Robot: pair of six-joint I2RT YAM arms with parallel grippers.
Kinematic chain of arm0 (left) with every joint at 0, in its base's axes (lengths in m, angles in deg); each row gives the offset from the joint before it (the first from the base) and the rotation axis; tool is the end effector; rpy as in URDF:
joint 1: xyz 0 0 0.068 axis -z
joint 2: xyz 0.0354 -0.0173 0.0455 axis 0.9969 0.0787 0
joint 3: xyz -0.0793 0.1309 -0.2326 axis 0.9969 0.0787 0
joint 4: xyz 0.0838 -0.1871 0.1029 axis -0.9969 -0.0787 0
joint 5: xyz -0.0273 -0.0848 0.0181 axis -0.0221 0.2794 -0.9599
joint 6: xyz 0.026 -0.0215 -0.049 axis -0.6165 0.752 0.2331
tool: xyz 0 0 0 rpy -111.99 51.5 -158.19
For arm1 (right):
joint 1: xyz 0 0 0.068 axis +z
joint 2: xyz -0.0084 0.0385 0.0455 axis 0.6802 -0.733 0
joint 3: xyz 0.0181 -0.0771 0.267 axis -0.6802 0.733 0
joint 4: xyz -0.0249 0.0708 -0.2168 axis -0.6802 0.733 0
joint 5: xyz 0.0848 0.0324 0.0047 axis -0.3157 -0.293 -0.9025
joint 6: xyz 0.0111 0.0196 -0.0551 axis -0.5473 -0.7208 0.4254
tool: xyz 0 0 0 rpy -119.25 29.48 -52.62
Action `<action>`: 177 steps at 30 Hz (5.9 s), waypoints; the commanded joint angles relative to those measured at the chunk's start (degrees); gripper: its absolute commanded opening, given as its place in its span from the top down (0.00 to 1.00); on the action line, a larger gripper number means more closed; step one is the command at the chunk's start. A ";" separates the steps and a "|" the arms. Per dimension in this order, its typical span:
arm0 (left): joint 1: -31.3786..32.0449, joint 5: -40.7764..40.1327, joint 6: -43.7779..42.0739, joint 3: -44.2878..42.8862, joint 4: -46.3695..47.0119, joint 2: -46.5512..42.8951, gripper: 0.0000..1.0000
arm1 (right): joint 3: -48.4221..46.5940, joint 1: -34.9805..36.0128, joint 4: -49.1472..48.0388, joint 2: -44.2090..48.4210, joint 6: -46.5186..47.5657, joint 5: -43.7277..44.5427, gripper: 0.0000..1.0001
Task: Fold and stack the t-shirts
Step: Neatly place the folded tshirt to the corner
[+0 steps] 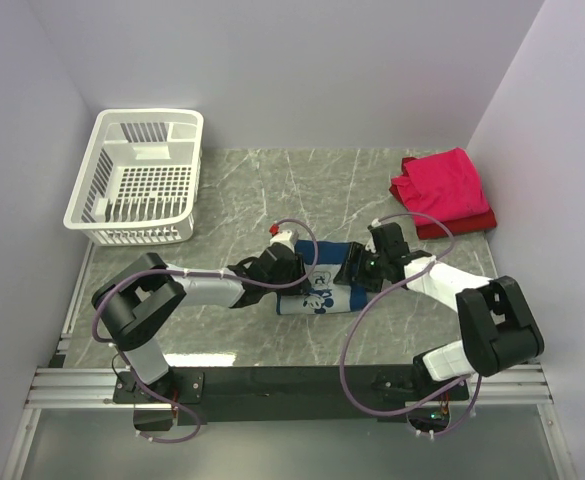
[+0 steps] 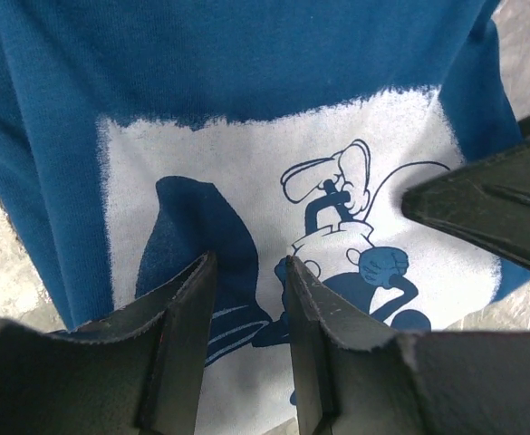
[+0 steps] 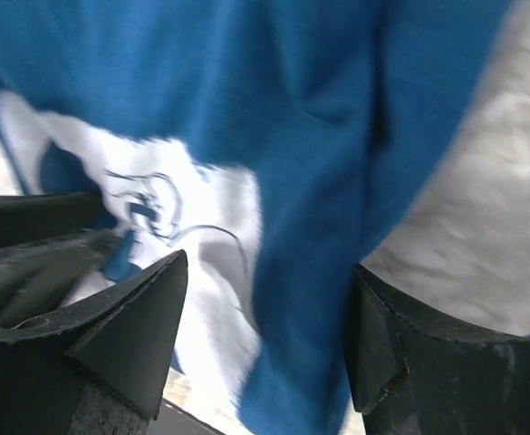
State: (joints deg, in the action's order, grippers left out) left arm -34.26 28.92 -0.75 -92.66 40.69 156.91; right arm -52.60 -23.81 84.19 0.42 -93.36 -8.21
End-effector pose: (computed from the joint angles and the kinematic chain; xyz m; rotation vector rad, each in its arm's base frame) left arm 0.2042 -0.2482 0.1766 0.0853 2.3874 -0.7641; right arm 0.2166 0.0885 0.1771 0.1812 2.6530 0.7050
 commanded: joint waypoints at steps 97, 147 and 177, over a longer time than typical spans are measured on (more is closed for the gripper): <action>-12.64 -0.19 -1.64 10.10 -4.45 -15.45 0.44 | -73.51 -27.13 21.42 -30.48 36.07 36.08 1.00; -12.64 -10.65 -7.27 6.15 -17.27 -35.57 0.43 | -12.96 3.87 5.94 16.63 5.23 31.61 0.07; -12.64 -14.78 -8.94 8.87 -20.09 -45.68 0.48 | -4.16 8.11 4.01 25.16 5.49 31.25 0.07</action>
State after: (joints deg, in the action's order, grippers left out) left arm -46.72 13.12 -7.76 -84.77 18.39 112.34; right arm -57.10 -16.09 89.72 23.99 -88.09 21.60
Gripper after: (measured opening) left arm 0.527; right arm 0.930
